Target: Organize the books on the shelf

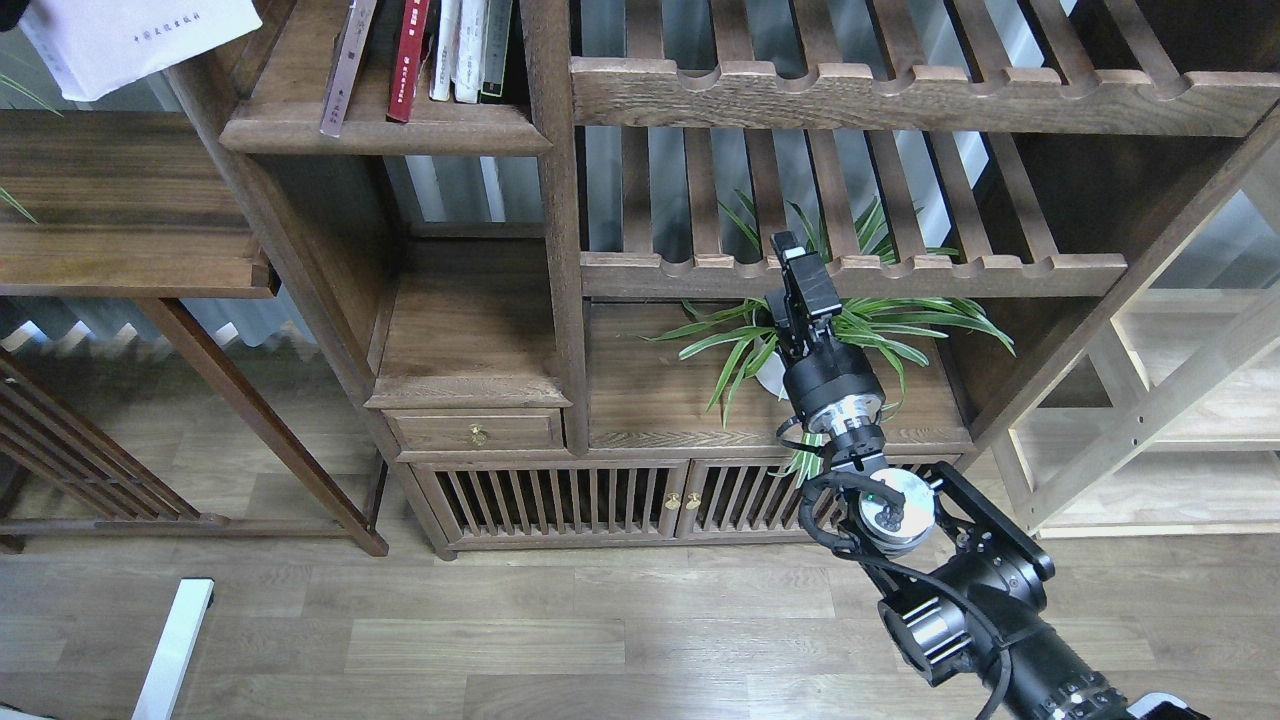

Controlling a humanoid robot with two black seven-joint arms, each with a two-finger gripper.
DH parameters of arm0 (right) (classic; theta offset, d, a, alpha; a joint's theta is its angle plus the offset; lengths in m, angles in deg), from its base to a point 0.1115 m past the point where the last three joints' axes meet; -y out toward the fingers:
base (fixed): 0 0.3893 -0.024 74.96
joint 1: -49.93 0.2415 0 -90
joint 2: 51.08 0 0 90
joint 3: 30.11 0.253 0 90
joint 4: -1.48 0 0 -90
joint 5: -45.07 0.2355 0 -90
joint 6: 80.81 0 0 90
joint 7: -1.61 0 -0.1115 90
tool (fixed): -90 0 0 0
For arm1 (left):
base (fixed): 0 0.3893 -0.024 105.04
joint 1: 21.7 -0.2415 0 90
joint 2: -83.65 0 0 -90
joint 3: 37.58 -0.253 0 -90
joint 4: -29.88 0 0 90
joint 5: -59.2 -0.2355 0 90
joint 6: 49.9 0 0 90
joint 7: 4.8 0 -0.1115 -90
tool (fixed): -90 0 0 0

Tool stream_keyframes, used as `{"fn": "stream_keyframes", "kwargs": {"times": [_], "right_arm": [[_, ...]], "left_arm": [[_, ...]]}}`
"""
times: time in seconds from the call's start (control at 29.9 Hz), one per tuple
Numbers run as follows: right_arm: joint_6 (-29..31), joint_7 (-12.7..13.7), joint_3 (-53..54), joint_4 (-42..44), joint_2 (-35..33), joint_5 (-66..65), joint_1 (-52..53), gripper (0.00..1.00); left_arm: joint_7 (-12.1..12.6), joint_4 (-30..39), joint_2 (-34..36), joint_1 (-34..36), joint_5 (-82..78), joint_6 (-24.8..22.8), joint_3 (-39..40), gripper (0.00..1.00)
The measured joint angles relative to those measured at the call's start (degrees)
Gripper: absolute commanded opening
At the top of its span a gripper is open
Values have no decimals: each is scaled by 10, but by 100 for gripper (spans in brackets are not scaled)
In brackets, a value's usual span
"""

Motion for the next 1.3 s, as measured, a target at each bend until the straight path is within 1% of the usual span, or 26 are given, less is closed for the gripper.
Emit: {"fn": "stream_keyframes", "kwargs": {"times": [0.3, 0.5, 0.7, 0.87, 1.07, 1.3], "right_arm": [[1, 0, 9, -2, 0, 2, 0, 99], [1, 0, 11, -4, 0, 4, 0, 99], [3, 0, 12, -5, 0, 5, 0, 99], [3, 0, 12, -6, 0, 8, 0, 99], [3, 0, 16, -11, 0, 11, 0, 99], [3, 0, 25, -14, 0, 12, 0, 99]], "left_arm": [[0, -49, -5, 95, -4, 34, -100, 2], [0, -74, -36, 132, -5, 57, -126, 2], [0, -95, -43, 177, -6, 73, -166, 3], [0, -123, -59, 211, -6, 77, -198, 3], [0, -177, -84, 270, -6, 77, -249, 3], [0, -275, -141, 335, -6, 75, -294, 3]]}}
